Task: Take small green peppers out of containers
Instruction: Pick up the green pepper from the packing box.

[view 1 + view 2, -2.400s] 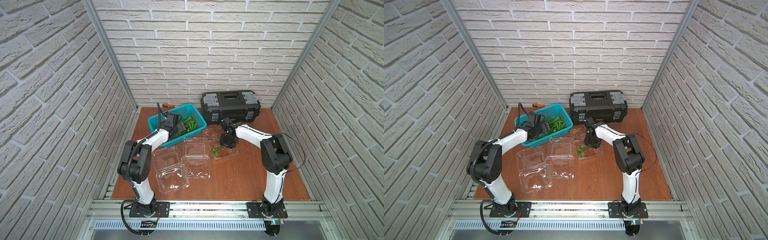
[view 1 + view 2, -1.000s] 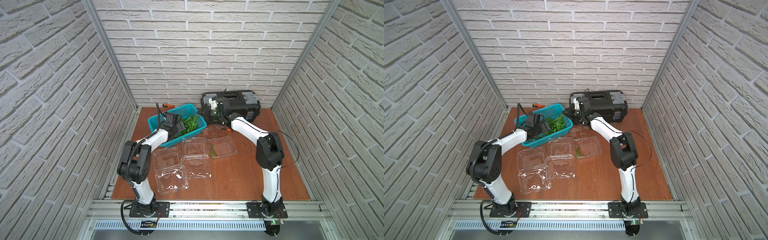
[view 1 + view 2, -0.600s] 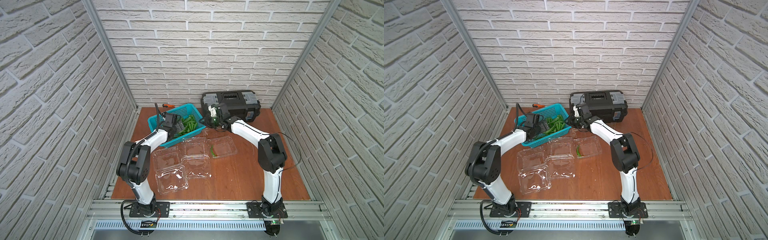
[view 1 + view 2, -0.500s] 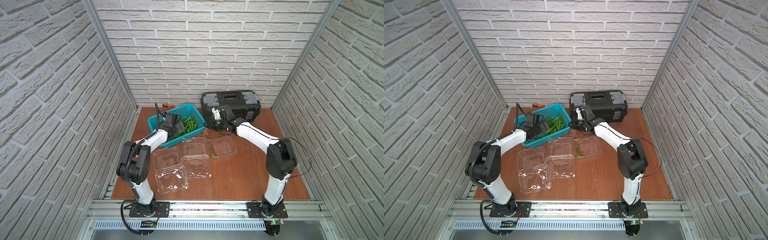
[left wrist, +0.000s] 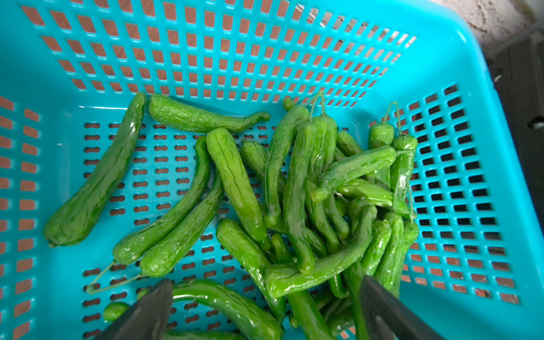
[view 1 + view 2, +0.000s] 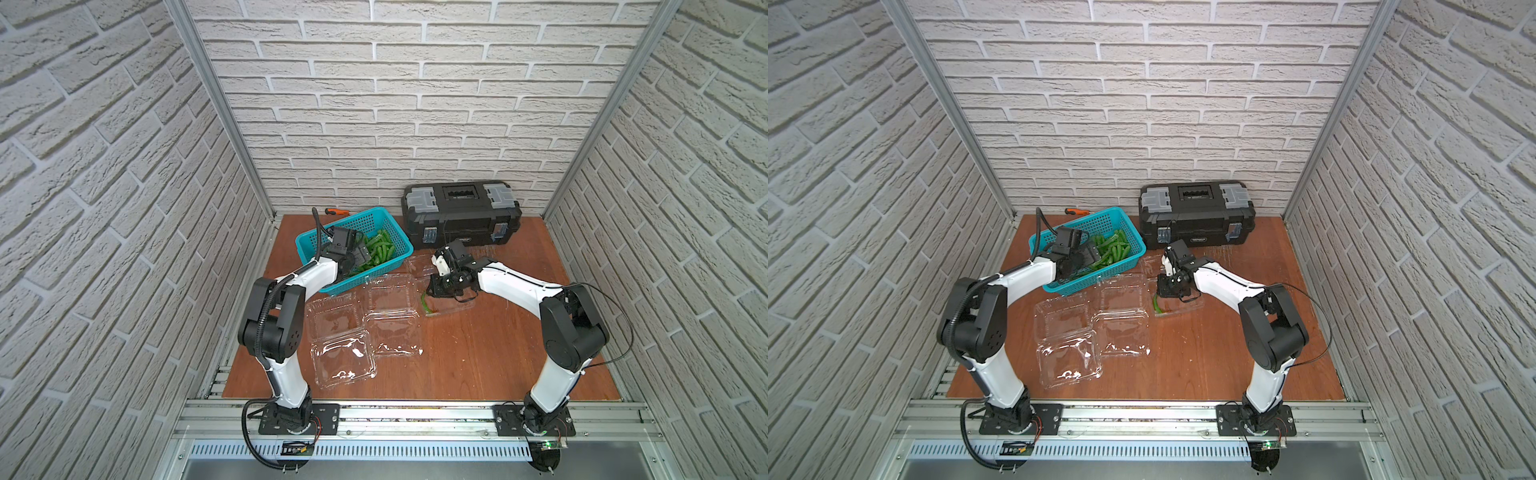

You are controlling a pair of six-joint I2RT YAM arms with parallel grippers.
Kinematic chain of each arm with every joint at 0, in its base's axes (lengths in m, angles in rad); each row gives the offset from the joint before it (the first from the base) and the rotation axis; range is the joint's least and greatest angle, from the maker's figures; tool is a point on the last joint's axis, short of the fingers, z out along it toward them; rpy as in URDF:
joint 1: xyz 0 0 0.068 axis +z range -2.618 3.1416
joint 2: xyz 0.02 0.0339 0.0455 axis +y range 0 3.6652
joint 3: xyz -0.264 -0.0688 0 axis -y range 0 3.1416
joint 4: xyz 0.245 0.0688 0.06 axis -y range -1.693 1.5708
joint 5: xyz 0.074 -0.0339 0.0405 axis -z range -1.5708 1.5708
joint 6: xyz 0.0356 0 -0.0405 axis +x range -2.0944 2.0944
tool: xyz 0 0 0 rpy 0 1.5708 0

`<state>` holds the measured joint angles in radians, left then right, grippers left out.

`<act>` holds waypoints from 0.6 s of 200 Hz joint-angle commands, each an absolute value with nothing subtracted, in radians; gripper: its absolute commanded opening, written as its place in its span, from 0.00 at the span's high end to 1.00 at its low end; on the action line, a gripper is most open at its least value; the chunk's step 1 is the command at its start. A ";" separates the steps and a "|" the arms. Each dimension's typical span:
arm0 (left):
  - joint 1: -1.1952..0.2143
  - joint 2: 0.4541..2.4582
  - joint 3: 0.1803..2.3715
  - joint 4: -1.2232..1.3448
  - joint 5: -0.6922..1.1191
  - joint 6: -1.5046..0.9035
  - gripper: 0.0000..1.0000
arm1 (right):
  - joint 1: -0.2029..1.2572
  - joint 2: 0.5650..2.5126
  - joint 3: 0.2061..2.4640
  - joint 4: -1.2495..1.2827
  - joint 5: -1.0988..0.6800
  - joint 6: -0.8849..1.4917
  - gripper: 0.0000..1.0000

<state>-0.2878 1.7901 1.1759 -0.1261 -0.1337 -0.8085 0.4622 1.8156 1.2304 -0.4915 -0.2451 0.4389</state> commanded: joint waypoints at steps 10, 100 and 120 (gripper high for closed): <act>-0.292 1.784 1.186 -0.092 -0.133 -0.812 0.02 | 0.487 1.851 1.256 -0.524 -0.264 0.408 0.69; -0.293 1.782 1.183 -0.089 -0.129 -0.814 0.02 | 0.534 1.923 1.289 -0.605 -0.126 0.384 0.71; -0.294 1.779 1.179 -0.090 -0.128 -0.813 0.02 | 0.544 1.927 1.305 -0.627 -0.076 0.383 0.73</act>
<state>-0.2893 1.7901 1.1759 -0.1257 -0.1310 -0.8085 0.5274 1.9213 1.2724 -0.5842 -0.1543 0.4015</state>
